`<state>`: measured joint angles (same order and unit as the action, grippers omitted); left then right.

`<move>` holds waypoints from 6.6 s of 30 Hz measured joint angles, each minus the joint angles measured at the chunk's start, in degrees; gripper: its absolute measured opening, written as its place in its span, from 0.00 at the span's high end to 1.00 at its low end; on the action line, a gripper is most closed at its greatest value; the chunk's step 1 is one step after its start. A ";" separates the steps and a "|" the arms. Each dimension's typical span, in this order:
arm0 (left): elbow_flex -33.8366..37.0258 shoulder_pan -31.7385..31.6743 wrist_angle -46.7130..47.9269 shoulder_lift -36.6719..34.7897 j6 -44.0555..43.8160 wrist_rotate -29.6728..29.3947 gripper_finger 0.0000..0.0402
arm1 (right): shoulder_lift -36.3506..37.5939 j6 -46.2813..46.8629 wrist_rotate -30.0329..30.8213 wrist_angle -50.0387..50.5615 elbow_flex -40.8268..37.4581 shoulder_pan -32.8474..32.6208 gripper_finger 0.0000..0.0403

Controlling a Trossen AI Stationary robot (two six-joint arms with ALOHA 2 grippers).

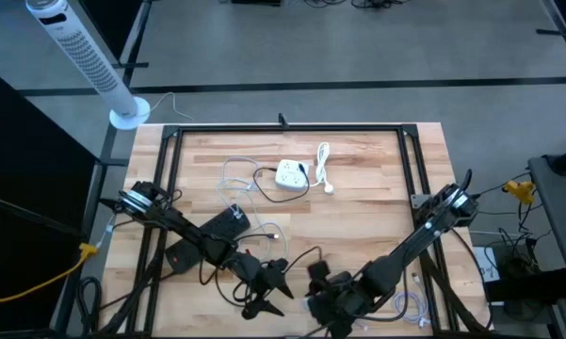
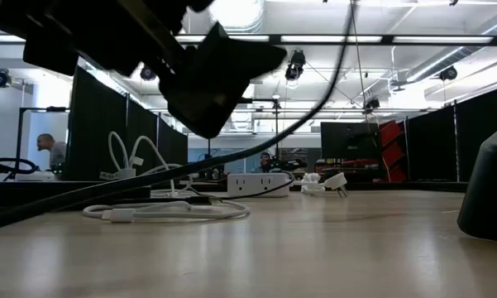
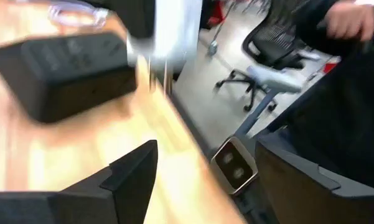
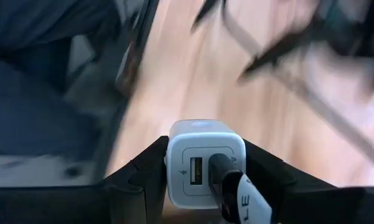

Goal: Insert USB
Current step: Insert the white charger adapter into the bottom black outlet extension

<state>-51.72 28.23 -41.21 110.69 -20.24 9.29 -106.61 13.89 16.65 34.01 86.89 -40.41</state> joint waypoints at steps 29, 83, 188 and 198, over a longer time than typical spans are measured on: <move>0.00 -0.96 7.74 0.00 5.78 1.82 0.63 | 3.62 35.94 -10.03 21.50 -6.92 -9.42 0.64; -24.47 -2.86 44.43 12.28 2.73 -11.92 0.84 | 6.29 43.68 -5.09 6.49 -22.53 -8.15 0.64; -16.70 -3.57 25.99 12.11 11.75 -16.24 0.68 | 1.49 46.75 13.37 -6.71 -15.10 -4.54 0.64; -16.70 -3.52 26.03 12.11 11.77 -16.23 0.72 | 1.49 47.82 14.46 -6.92 -15.96 -4.43 0.64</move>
<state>-68.42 24.71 -15.18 122.80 -8.47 -6.94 -105.12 61.71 31.11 27.08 70.93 -44.84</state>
